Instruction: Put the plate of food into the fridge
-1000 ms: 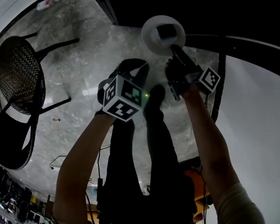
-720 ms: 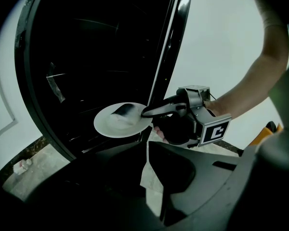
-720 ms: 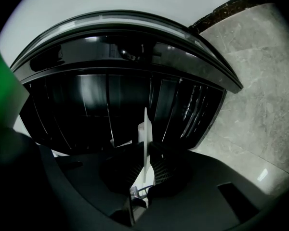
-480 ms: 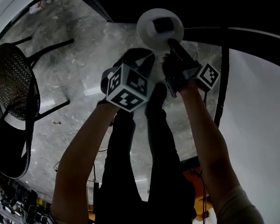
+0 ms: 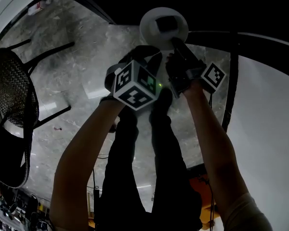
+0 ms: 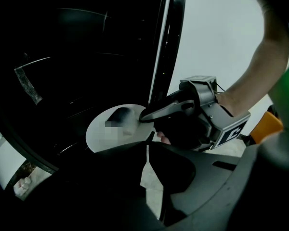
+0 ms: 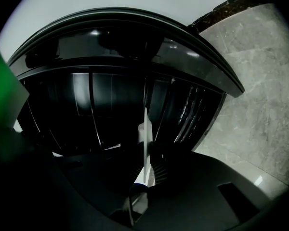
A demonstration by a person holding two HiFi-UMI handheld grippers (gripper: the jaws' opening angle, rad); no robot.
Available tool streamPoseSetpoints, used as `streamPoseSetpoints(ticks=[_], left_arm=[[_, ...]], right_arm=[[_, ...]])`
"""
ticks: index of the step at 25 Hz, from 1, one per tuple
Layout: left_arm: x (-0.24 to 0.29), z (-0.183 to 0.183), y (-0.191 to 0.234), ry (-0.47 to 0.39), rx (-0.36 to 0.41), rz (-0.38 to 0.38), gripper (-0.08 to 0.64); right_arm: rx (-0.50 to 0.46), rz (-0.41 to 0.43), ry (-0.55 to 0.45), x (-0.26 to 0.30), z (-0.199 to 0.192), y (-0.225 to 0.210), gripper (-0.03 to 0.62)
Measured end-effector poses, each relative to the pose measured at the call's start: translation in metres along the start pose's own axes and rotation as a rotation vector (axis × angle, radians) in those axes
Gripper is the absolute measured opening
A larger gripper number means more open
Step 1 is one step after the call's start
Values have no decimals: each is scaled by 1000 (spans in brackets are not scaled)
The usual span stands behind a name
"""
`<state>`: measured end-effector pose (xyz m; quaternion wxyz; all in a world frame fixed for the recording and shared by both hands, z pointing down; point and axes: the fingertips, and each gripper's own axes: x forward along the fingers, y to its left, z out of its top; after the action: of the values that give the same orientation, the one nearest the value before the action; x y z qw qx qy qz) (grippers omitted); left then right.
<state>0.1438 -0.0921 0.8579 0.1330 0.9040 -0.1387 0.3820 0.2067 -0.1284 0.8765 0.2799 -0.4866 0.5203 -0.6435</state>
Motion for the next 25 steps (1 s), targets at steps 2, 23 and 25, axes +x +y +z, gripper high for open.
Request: streamPoseSetpoints(ticks=[2, 23, 25], left_arm=[[3, 0, -2, 4, 18, -4, 20], [40, -18, 23, 30, 80, 38, 20], [43, -17, 24, 30, 85, 39, 20]], right_arm=[[4, -4, -6, 3, 2, -1, 35], [49, 28, -49, 35, 7, -29, 37], [50, 30, -54, 36, 10, -31, 35]])
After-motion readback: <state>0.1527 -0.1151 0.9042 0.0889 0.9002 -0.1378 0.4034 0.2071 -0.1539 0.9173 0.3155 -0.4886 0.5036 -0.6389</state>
